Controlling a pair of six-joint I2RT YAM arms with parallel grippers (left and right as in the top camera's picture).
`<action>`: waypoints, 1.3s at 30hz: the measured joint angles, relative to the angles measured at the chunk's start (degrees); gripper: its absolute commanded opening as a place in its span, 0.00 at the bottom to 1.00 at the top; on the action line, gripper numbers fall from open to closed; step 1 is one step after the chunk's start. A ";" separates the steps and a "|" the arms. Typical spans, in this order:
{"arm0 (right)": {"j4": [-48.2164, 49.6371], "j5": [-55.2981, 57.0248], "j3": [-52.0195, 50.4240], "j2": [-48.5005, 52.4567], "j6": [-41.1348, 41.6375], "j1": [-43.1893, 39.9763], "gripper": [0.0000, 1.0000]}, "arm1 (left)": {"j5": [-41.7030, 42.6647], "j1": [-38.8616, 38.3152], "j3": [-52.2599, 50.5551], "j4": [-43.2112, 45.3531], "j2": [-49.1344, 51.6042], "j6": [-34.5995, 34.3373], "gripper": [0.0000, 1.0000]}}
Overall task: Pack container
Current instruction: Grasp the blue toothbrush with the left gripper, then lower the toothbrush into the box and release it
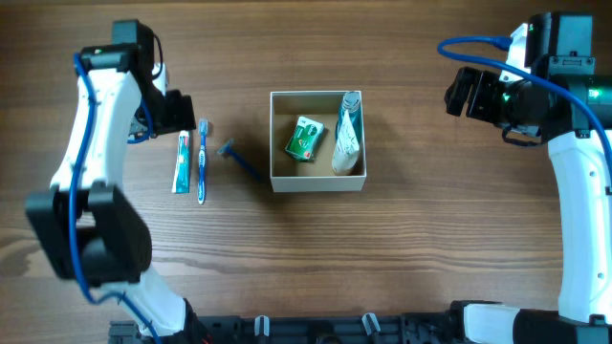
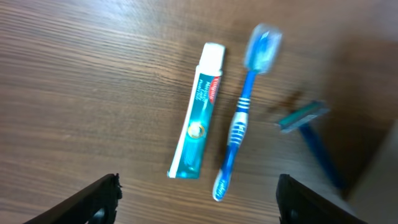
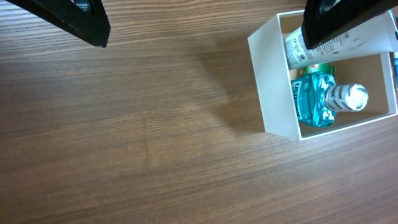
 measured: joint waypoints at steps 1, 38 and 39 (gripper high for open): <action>-0.02 0.00 0.00 0.00 0.00 0.00 1.00 | -0.57 0.07 -0.07 0.11 2.60 0.74 0.79; -0.04 0.00 0.00 0.00 0.00 0.00 1.00 | 6.38 -32.68 -0.20 21.99 -0.04 -16.00 0.27; -0.02 0.00 0.00 0.00 0.00 0.00 1.00 | 6.14 -32.63 -0.42 21.57 2.05 -16.83 0.36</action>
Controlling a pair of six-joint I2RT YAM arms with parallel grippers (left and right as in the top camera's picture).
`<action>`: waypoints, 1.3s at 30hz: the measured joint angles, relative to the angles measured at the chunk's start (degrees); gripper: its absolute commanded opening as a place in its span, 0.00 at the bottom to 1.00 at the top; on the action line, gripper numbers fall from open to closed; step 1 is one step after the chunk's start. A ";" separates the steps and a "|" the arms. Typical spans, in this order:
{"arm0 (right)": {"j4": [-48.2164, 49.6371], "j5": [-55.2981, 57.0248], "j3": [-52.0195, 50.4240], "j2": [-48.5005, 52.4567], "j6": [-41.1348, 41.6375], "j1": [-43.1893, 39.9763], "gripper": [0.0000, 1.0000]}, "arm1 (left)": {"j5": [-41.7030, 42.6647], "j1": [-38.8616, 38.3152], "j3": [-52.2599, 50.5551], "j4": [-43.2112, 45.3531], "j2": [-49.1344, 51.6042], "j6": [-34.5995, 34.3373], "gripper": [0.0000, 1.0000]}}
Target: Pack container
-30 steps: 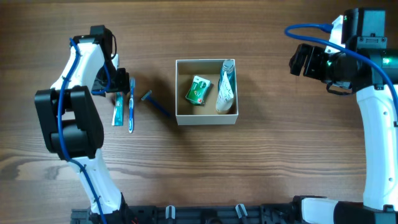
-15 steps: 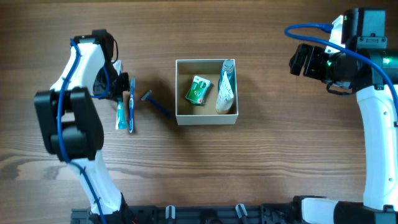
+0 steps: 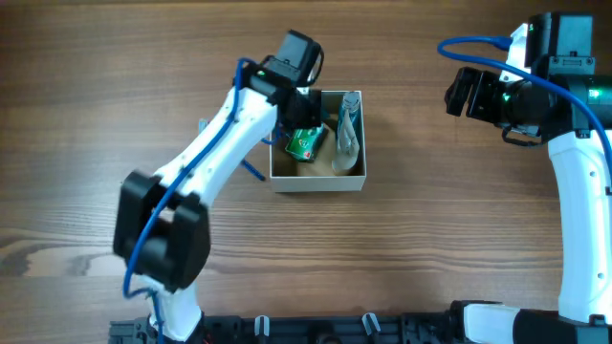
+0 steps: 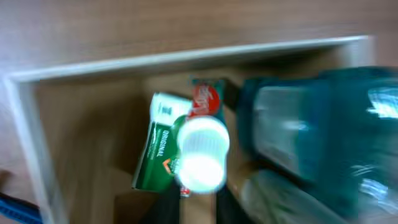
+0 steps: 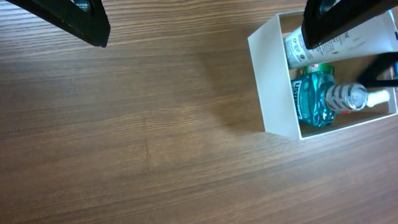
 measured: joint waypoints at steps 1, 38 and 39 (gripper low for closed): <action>-0.02 0.00 0.00 0.00 0.00 0.00 1.00 | -0.20 0.00 -0.24 -0.37 0.90 -0.72 0.47; -0.02 0.00 0.00 0.00 0.00 0.00 1.00 | -4.87 27.91 -14.62 -3.98 4.92 10.01 0.04; -0.02 0.02 0.00 0.00 0.00 0.00 1.00 | -4.76 27.91 -14.62 -5.44 4.92 10.01 0.04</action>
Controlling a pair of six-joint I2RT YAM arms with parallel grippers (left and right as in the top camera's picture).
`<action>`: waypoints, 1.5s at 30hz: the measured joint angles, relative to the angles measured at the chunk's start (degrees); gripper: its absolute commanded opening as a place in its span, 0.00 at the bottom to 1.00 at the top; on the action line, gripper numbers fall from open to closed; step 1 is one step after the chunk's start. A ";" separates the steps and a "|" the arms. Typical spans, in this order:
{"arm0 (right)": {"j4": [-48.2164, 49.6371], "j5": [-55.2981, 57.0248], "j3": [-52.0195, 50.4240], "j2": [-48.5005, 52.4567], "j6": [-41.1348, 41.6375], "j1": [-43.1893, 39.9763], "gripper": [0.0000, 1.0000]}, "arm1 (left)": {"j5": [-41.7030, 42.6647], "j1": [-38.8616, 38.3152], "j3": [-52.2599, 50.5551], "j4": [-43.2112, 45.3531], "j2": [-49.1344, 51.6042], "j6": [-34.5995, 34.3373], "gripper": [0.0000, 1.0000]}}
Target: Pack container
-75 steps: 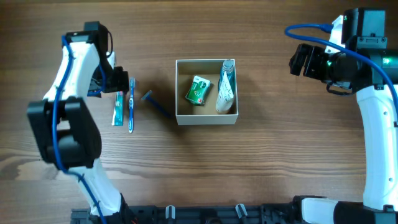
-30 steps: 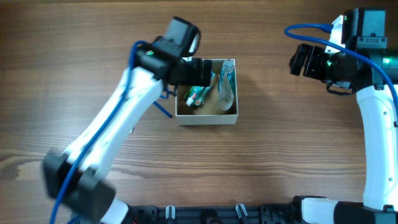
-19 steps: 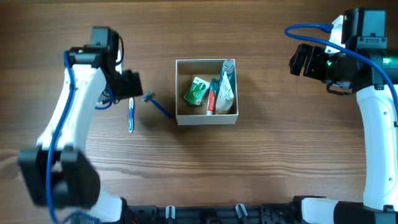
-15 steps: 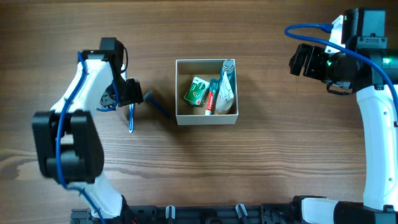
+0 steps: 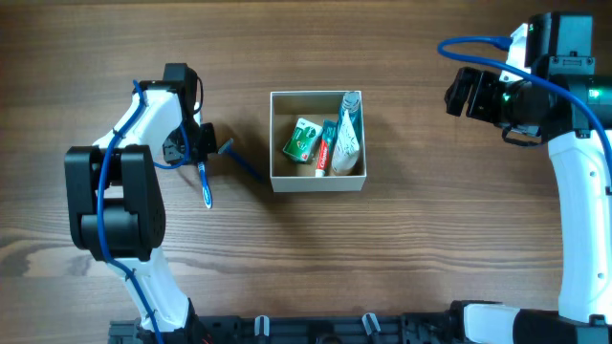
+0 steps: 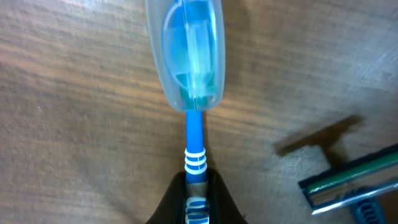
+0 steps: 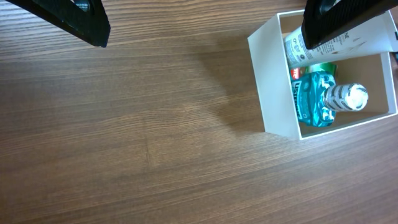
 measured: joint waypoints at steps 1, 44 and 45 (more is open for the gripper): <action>0.02 -0.02 0.00 0.00 0.00 0.00 1.00 | 0.00 0.00 0.02 -0.83 0.00 0.00 0.04; 0.11 -0.02 0.00 0.02 0.00 0.00 1.00 | 1.55 -10.60 -7.91 8.07 -10.84 -33.14 0.50; 0.11 -0.02 0.00 0.02 0.00 0.00 1.00 | 2.12 -10.60 -8.00 9.03 -9.49 -34.05 0.44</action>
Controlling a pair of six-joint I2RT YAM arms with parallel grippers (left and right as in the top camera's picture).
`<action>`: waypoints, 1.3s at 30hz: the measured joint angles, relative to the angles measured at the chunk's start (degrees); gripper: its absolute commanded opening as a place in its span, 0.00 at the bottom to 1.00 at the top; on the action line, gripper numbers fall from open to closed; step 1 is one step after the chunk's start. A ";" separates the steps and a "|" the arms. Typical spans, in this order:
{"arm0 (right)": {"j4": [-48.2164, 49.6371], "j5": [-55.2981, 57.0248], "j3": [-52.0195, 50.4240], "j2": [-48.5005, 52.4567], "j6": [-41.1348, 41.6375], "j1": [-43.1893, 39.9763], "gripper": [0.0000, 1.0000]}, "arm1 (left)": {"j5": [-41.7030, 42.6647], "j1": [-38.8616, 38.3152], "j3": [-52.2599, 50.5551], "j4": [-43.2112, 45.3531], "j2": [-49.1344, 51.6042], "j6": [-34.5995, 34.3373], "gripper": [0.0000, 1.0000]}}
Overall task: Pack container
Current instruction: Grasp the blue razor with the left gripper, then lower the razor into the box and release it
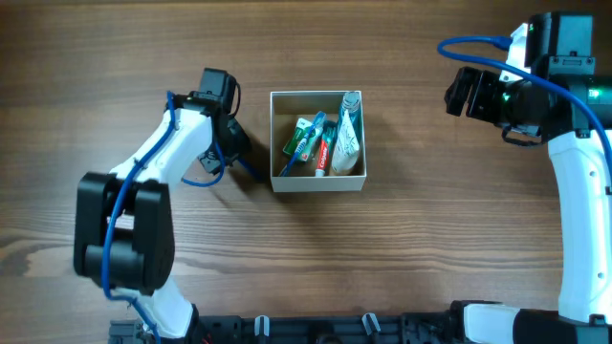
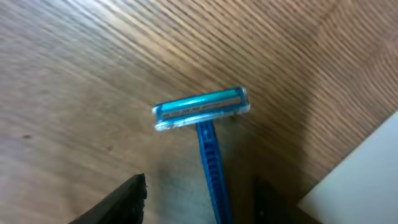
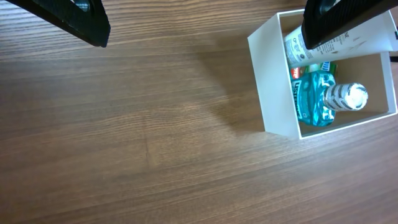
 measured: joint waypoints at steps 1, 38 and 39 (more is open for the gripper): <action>0.00 0.00 0.00 0.00 0.00 0.00 1.00 | 0.35 0.00 0.00 0.59 0.70 -0.66 0.42; 0.00 0.00 0.00 0.00 0.00 0.00 1.00 | -1.68 -15.23 15.43 -2.51 -2.62 23.06 1.00; 0.04 0.00 0.00 0.00 0.00 0.00 1.00 | -1.70 -14.62 15.43 -4.28 -4.15 23.12 1.00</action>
